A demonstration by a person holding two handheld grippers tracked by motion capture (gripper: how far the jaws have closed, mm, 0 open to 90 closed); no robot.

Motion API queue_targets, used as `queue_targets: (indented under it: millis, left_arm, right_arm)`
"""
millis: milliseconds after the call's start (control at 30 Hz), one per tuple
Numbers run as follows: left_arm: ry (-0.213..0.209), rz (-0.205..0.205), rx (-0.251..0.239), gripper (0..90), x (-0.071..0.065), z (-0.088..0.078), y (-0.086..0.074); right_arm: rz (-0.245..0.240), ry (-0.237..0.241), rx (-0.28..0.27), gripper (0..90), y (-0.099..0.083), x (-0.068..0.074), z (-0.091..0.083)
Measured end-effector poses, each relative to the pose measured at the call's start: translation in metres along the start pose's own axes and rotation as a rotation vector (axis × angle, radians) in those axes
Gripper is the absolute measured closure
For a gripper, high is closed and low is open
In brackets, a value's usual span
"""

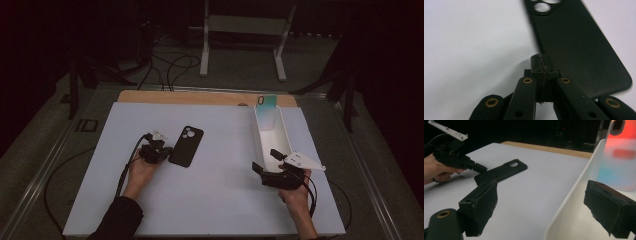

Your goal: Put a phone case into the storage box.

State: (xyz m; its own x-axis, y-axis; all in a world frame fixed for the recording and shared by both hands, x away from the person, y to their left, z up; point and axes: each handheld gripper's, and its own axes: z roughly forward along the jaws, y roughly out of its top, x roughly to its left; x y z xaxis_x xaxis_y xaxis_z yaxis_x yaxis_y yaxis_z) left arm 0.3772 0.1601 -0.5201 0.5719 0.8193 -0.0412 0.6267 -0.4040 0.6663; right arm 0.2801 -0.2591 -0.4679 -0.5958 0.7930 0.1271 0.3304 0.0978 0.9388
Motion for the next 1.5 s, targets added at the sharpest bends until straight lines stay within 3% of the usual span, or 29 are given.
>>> queue_targets:
  millis: [167,333,500,667,733,833,900,967,1133,1367,1500]
  left_arm:
    - [-0.017,-0.022,-0.007,89.7,0.001,0.000,-0.001]
    - [-0.002,-0.023,-0.021,88.5,0.001,-0.002,-0.001]
    - [0.014,-0.065,-0.155,84.4,0.000,-0.033,0.000]
    - [0.024,-0.080,-0.261,69.0,-0.003,-0.068,-0.009]
    - [0.039,-0.063,-0.290,63.2,-0.006,-0.082,-0.016]
    - [0.025,-0.057,-0.329,53.6,-0.007,-0.094,-0.024]
    - [0.049,-0.046,-0.369,44.1,-0.011,-0.109,-0.037]
    - [0.071,-0.063,-0.390,36.2,-0.011,-0.116,-0.046]
    - [0.097,-0.091,-0.396,17.0,-0.013,-0.127,-0.063]
    - [0.131,-0.097,-0.368,8.0,-0.014,-0.133,-0.081]
    - [0.119,-0.087,-0.360,1.6,-0.013,-0.135,-0.088]
  right_arm:
    - [0.010,0.021,-0.001,11.9,0.001,-0.001,-0.001]
    - [-0.021,0.021,-0.031,12.8,0.001,-0.001,-0.001]
    - [-0.045,0.012,-0.042,12.4,0.000,0.000,-0.002]
    - [-0.050,0.025,-0.056,10.6,-0.001,0.001,-0.001]
    - [-0.052,0.023,-0.055,10.6,-0.001,0.001,0.000]
    - [-0.048,0.022,-0.052,10.3,-0.001,0.001,-0.001]
    - [-0.050,0.017,-0.050,9.7,-0.001,0.001,-0.001]
    - [-0.052,0.015,-0.051,9.7,-0.002,0.001,-0.001]
    - [-0.042,0.010,-0.032,9.7,-0.001,0.001,-0.002]
    - [-0.030,-0.008,-0.034,9.7,0.000,0.000,-0.005]
    - [-0.055,-0.034,-0.035,9.2,0.000,0.001,-0.007]
